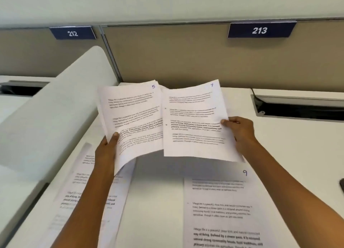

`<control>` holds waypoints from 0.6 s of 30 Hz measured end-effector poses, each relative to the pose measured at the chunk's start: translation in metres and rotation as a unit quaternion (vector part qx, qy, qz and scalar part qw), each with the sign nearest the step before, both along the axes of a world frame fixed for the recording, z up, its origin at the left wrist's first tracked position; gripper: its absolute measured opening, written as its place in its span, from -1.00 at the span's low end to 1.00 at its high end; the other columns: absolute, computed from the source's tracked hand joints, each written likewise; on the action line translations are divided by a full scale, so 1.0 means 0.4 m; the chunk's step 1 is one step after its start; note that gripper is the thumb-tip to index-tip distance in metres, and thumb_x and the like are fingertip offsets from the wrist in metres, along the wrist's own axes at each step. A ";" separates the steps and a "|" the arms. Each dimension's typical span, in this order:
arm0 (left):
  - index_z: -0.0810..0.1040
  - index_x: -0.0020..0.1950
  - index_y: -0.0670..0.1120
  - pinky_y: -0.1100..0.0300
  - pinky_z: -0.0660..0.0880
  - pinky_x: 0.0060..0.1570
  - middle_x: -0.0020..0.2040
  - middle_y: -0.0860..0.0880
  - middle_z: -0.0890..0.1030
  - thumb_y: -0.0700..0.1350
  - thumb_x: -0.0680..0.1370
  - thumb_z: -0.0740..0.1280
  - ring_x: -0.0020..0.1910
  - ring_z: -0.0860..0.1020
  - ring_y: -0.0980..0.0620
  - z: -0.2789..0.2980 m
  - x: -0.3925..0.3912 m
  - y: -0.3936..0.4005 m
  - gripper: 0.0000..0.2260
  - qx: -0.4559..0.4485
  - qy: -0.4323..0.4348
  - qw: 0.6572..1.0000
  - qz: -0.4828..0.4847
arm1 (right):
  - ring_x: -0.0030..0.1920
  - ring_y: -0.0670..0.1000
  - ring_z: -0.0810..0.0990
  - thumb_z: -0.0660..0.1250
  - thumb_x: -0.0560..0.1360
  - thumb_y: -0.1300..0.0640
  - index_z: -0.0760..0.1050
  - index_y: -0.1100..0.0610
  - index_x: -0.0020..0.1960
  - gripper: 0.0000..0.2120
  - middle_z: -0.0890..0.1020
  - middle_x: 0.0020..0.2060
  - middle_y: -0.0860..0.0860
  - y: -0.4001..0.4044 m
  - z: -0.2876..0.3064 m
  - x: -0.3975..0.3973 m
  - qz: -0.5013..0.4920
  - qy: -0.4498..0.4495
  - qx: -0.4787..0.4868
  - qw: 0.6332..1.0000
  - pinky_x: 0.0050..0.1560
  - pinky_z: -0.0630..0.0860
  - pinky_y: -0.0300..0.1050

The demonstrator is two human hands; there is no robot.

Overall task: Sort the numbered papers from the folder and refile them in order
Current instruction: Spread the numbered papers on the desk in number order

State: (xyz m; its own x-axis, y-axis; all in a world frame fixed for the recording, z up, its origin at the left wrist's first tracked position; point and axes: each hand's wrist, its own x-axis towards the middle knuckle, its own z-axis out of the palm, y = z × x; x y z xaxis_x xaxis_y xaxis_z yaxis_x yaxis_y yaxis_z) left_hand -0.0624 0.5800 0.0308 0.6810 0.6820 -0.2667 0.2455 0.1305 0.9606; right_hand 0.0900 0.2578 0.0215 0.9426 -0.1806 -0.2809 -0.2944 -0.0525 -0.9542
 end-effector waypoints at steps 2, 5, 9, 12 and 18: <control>0.46 0.33 -0.04 -0.30 0.35 0.17 0.22 -0.30 0.53 0.08 0.54 0.31 0.09 0.46 -0.48 -0.009 -0.069 0.050 -0.61 -0.012 0.017 1.000 0.000 | -0.23 0.09 0.56 0.53 0.34 0.21 0.57 0.08 -0.29 -0.85 0.63 -0.26 0.05 -0.029 0.001 -0.060 0.019 0.003 -0.025 1.000 -0.26 0.47 -0.13; 0.47 0.32 0.06 -0.29 0.43 0.13 0.21 -0.25 0.55 0.22 0.44 0.37 -0.09 0.53 -0.26 -0.037 -0.161 0.131 -0.50 0.001 0.041 0.999 0.001 | -0.30 0.04 0.54 0.53 0.34 0.21 0.54 0.08 -0.32 -0.82 0.60 -0.32 0.01 -0.044 -0.004 -0.151 0.044 0.013 -0.054 0.997 -0.29 0.39 -0.18; 0.46 0.35 -0.01 -0.04 0.43 0.20 0.24 -0.12 0.56 0.28 0.40 0.36 0.11 0.55 -0.13 -0.096 -0.241 0.260 -0.39 0.069 0.135 0.988 -0.023 | -0.30 0.01 0.54 0.54 0.33 0.23 0.51 0.06 -0.35 -0.77 0.59 -0.34 -0.02 -0.029 -0.022 -0.249 0.049 0.012 -0.083 0.995 -0.13 0.47 -0.15; 0.45 0.32 -0.09 0.25 0.43 -0.10 0.18 -0.18 0.55 0.04 0.53 0.34 -0.15 0.57 0.08 -0.006 -0.299 0.212 -0.60 0.093 0.155 0.983 -0.039 | -0.28 0.03 0.55 0.53 0.35 0.22 0.52 0.10 -0.31 -0.81 0.61 -0.32 0.02 -0.005 -0.029 -0.293 0.068 0.006 -0.099 0.993 -0.17 0.46 -0.18; 0.43 0.20 -0.04 0.42 0.40 -0.48 -0.18 -0.10 0.57 -0.16 0.60 0.24 -0.50 0.52 0.25 0.000 -0.378 0.249 -0.82 0.135 0.137 0.981 -0.021 | -0.25 0.04 0.56 0.50 0.38 0.22 0.55 0.15 -0.23 -0.87 0.62 -0.26 0.06 0.055 -0.033 -0.351 0.087 -0.011 -0.119 0.989 -0.19 0.48 -0.17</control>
